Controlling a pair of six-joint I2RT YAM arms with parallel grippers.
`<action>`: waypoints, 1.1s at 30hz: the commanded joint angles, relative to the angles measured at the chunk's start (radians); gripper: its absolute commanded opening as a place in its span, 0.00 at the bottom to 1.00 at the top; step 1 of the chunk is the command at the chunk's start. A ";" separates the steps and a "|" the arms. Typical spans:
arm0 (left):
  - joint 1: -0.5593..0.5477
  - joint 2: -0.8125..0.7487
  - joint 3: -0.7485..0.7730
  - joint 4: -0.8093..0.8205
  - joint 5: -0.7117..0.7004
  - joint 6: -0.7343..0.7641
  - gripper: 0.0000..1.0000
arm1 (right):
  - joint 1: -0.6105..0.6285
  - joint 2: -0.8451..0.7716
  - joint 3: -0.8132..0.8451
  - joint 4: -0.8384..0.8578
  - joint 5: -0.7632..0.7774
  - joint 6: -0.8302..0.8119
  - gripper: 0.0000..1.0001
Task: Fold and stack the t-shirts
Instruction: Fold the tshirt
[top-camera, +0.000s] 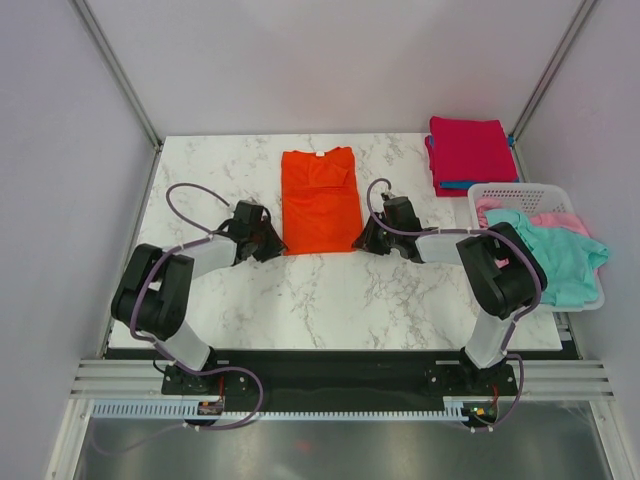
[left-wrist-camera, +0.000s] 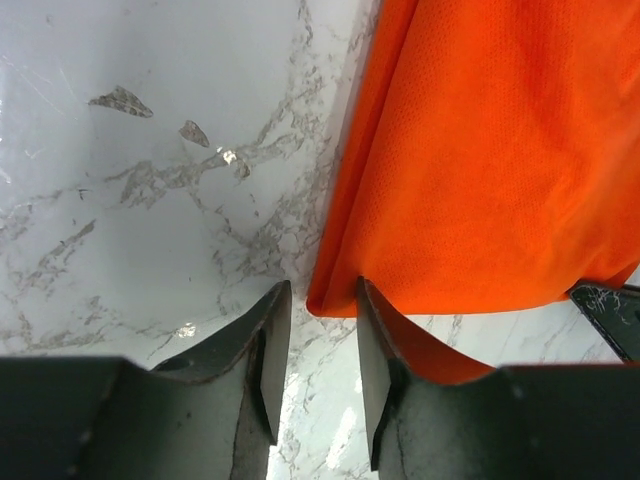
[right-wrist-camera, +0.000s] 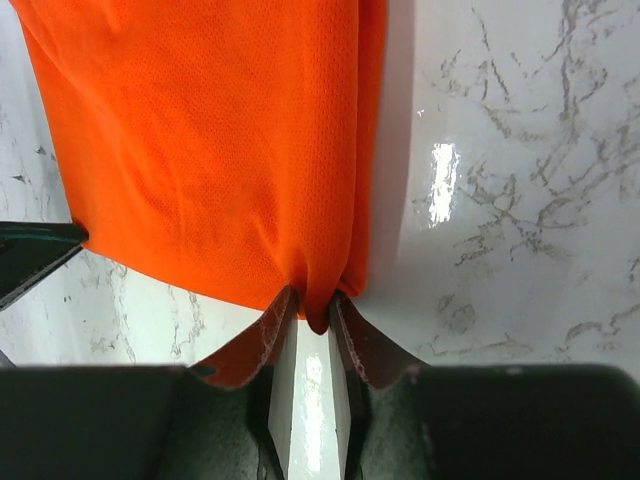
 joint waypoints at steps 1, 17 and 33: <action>-0.015 0.041 -0.012 -0.048 0.028 0.007 0.36 | -0.002 0.050 -0.011 -0.026 0.018 -0.016 0.25; -0.101 -0.115 -0.035 -0.120 -0.029 0.039 0.02 | -0.002 -0.101 -0.114 -0.064 -0.002 0.000 0.00; -0.406 -0.806 -0.170 -0.539 -0.035 -0.183 0.02 | 0.226 -0.912 -0.371 -0.522 0.151 0.231 0.00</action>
